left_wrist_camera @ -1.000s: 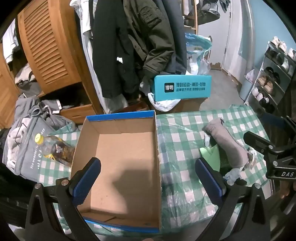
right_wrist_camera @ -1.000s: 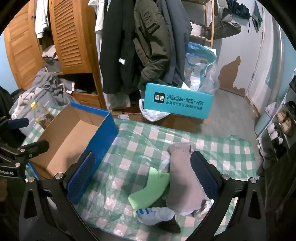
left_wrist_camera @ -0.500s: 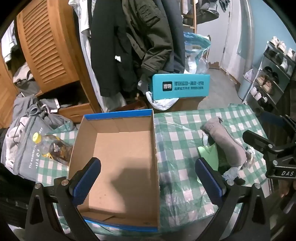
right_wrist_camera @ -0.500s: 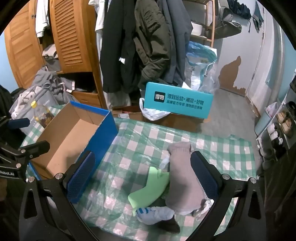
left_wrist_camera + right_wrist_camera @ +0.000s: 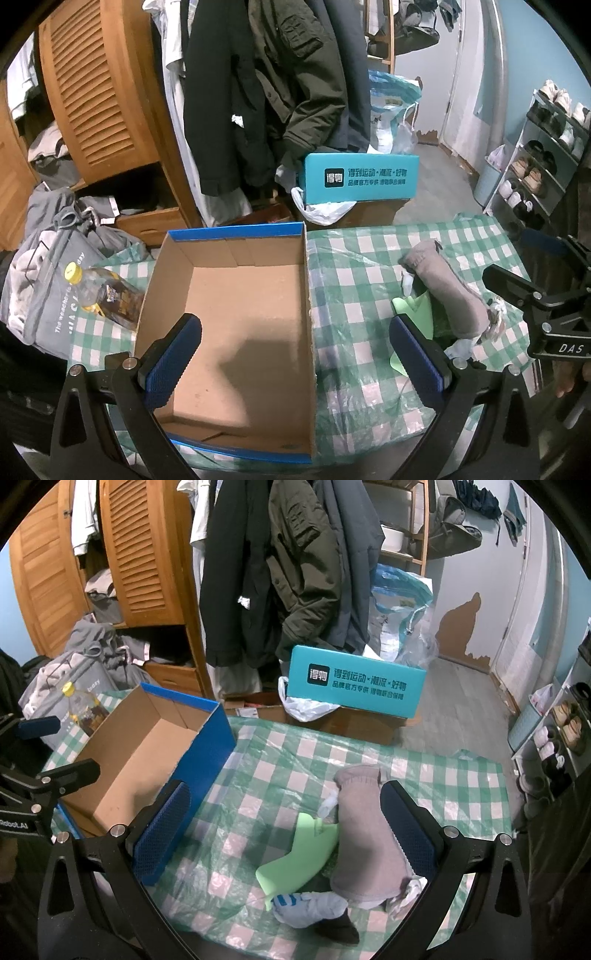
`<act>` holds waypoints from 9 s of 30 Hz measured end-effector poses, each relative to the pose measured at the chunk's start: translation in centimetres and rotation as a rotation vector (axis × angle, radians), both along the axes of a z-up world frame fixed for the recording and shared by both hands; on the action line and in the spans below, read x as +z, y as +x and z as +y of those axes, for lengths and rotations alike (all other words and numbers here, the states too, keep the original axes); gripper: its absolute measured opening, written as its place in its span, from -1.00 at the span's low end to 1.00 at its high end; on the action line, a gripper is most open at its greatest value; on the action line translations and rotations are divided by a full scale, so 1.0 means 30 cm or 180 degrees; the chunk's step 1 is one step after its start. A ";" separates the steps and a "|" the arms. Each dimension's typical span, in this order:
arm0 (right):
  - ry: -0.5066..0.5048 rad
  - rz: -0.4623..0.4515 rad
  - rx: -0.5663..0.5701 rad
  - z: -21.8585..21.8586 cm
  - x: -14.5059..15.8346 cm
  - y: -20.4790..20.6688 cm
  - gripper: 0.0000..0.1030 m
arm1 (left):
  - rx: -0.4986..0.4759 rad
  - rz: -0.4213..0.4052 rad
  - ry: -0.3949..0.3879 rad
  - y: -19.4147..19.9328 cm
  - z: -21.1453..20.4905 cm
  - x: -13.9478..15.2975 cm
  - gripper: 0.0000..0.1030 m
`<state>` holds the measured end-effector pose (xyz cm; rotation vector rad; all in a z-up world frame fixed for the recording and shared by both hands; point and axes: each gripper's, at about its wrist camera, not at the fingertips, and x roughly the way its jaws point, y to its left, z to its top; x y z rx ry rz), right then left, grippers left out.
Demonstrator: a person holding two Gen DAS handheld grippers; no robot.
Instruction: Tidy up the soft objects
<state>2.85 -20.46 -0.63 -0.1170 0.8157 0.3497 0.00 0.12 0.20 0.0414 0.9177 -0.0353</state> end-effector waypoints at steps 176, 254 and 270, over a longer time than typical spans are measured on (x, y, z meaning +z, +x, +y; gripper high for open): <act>0.0011 0.1507 -0.0458 -0.428 -0.494 0.297 0.42 | -0.0963 0.1724 0.0182 0.339 -0.641 -0.755 0.26; -0.0027 0.1283 -0.0293 -0.309 -0.408 0.297 -0.63 | -0.0901 0.1336 0.0324 0.341 -0.548 -0.703 -0.91; 0.0054 0.1154 -0.0226 -0.287 -0.314 0.222 -0.63 | -0.0845 0.1016 0.0169 0.283 -0.508 -0.510 -0.91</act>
